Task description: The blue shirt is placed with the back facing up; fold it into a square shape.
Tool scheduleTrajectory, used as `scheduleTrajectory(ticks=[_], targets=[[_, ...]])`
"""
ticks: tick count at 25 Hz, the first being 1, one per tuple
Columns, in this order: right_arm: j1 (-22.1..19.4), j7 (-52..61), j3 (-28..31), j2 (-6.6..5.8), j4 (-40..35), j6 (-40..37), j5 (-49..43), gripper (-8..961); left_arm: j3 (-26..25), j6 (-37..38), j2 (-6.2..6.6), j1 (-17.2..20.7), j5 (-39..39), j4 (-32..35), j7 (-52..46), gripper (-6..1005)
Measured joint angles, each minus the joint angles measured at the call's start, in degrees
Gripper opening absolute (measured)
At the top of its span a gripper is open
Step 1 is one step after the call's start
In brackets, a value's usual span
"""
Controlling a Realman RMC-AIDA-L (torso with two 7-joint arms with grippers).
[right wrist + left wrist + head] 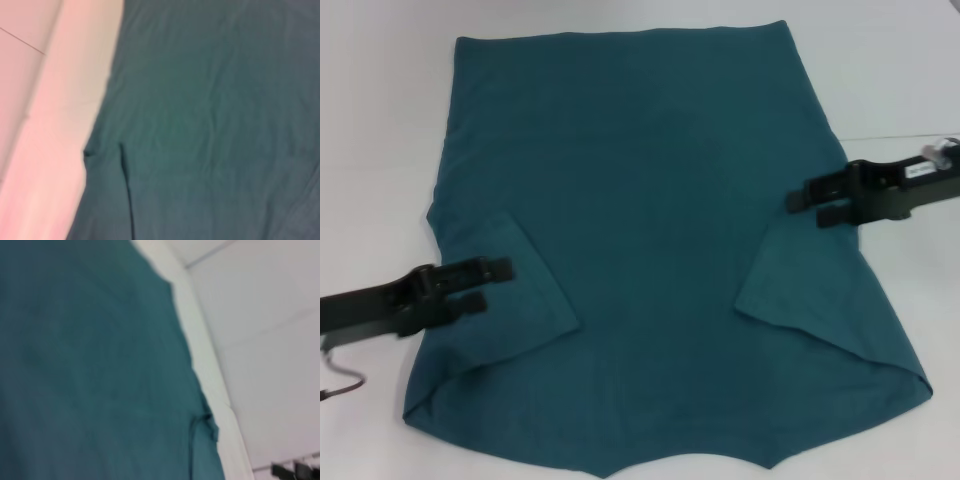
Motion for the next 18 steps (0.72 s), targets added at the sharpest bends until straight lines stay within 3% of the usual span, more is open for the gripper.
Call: scheduleTrajectory(ticks=[5, 10, 18], targets=[[-4.2, -0.1, 0.9, -0.40, -0.3, -1.7, 3.4, 645, -5.5, 2.5, 1.15, 0.9, 5.9, 0.4, -7.8, 859], [-5.2, -0.3, 0.9, -0.58, -0.4, -2.2, 3.5, 644, -12.5, 5.4, 1.88, 2.1, 11.9, 0.9, -8.9, 859], [-4.7, -1.2, 0.7, -0.68, -0.4, -2.6, 3.4, 643, -14.5, 6.3, 1.93, 3.7, 17.8, 2.7, -11.1, 859]])
